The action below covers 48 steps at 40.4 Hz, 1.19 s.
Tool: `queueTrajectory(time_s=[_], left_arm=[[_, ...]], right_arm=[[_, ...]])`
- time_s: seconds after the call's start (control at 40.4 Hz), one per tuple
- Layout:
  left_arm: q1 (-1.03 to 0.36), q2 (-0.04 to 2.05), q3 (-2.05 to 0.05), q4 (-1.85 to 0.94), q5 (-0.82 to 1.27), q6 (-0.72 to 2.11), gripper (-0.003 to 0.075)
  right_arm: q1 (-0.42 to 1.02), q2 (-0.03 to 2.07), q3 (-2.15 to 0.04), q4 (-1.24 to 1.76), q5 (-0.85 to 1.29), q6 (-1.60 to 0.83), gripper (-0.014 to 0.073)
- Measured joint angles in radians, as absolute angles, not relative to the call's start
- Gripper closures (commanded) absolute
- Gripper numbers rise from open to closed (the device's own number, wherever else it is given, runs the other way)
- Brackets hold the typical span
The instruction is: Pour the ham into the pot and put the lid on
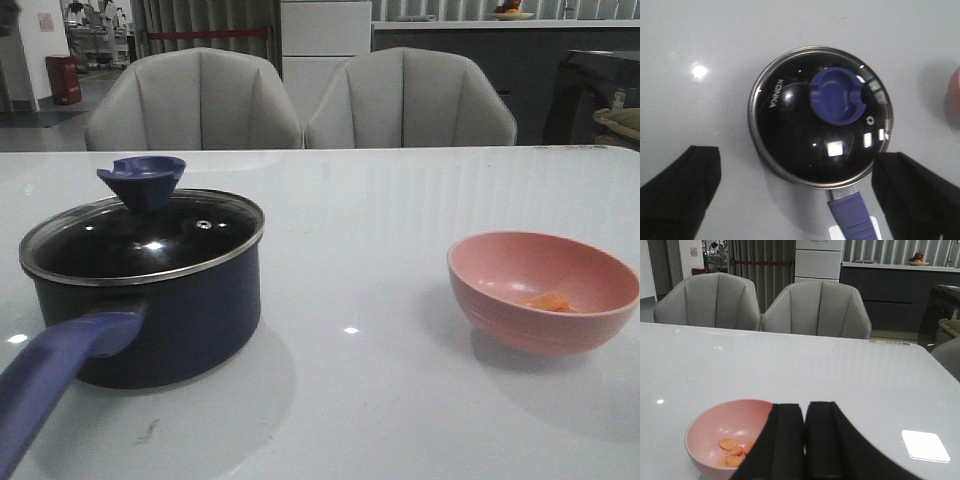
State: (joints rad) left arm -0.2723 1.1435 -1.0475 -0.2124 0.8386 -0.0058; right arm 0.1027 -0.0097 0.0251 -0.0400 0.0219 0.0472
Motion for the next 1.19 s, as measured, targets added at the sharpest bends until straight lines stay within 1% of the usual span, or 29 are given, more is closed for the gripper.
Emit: queueTrajectory(time_s=[0.248,0.396,0.619,0.842,1.188], left_arm=[[-0.380,1.395,-1.259,-0.212,0.899,-0.033,0.0059],[-0.429,1.517,-1.371,-0.148,0.966,-0.088,0.0059],[-0.447,1.675,-1.523,-0.085,1.090,-0.158,0.0059],[-0.447,1.777,-1.614,-0.084,1.181,-0.175,0.0059],[-0.447,1.870,-1.637,-0.084,1.229,-0.194,0.0059]], right_arm=[[0.103,-0.010,0.025,-0.040,0.022,0.047,0.0445],[0.103,-0.010,0.025,-0.040,0.022,0.047,0.0445],[0.103,-0.010,0.025,-0.040,0.022,0.047,0.0445],[0.103,-0.010,0.025,-0.040,0.022,0.047,0.0445],[0.103,-0.010,0.025,-0.040,0.022,0.047,0.0445]])
